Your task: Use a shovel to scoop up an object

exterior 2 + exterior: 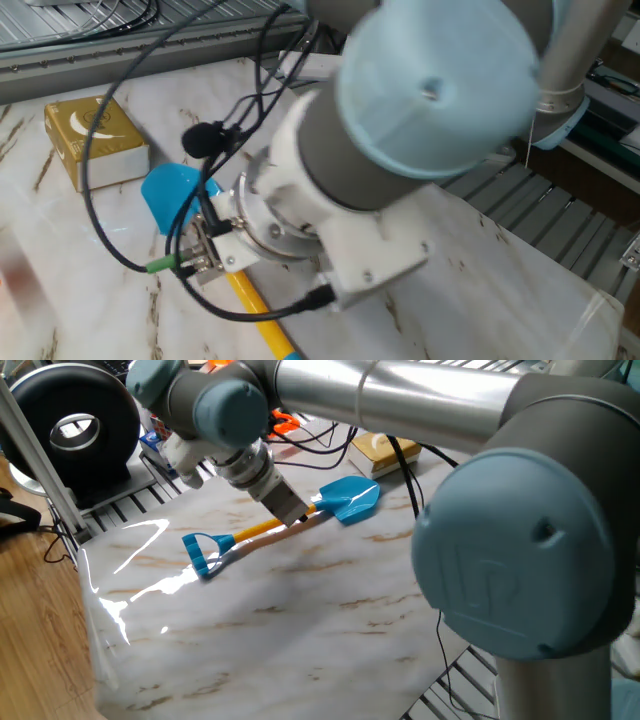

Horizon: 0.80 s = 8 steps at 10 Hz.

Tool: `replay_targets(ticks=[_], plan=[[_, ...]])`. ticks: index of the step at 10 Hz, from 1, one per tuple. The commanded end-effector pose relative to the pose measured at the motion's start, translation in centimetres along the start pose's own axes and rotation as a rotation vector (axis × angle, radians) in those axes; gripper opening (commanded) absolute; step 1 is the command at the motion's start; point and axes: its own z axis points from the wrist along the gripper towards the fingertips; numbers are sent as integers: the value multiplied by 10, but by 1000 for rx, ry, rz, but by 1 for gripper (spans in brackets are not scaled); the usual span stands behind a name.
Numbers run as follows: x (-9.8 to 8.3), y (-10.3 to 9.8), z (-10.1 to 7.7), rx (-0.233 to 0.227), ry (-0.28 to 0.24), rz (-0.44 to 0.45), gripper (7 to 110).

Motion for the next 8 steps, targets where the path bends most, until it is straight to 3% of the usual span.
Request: replay_targets(ticks=[1,4,8], plan=[[-15,-4,1,65,-33,33,44],[-33,-5,11,52,-84,47,44],[-24,-11,10,62,-63,48,44]])
